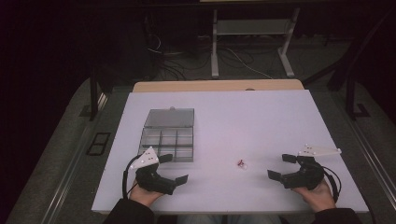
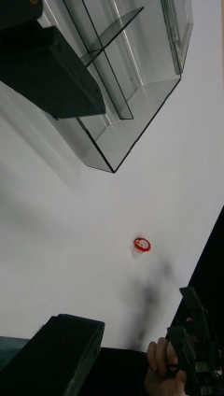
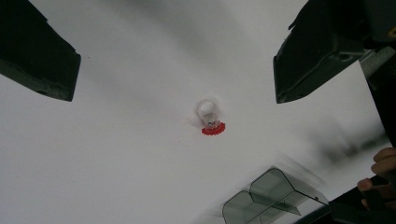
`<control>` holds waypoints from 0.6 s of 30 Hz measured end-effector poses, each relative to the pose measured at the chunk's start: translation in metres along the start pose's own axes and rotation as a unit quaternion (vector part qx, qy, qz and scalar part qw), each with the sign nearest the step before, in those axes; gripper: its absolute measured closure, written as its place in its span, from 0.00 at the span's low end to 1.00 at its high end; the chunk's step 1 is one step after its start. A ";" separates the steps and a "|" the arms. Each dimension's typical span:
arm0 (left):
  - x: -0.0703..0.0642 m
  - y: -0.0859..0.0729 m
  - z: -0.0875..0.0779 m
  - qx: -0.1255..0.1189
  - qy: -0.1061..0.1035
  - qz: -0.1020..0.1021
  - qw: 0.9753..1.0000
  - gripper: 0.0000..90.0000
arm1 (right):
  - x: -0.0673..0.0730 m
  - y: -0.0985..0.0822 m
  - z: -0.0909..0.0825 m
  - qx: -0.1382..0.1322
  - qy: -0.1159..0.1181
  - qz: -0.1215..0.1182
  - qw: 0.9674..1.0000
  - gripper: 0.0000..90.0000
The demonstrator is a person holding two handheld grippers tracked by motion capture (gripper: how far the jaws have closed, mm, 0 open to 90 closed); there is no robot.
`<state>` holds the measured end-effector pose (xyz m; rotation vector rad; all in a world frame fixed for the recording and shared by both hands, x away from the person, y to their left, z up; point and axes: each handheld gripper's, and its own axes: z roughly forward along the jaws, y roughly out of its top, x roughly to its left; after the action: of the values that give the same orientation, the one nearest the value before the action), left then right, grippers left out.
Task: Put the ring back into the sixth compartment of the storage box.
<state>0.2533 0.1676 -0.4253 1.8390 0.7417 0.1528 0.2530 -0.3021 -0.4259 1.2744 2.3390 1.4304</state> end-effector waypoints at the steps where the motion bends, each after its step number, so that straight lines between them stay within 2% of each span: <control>1: 0.000 0.000 0.000 0.000 0.000 0.000 1.000 0.00 | 0.000 0.000 0.000 0.000 0.000 0.000 1.000 0.01; 10: 0.002 0.000 -0.001 -0.001 -0.002 -0.007 1.000 0.00 | 0.001 0.000 -0.002 0.000 0.002 0.000 1.000 0.01; 18: 0.003 -0.001 -0.002 -0.001 -0.001 -0.012 1.000 0.00 | 0.001 0.000 -0.002 0.009 0.000 -0.012 1.000 0.01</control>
<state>0.2539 0.1707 -0.4264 1.8272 0.7614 0.1370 0.2520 -0.3024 -0.4244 1.2476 2.3635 1.4057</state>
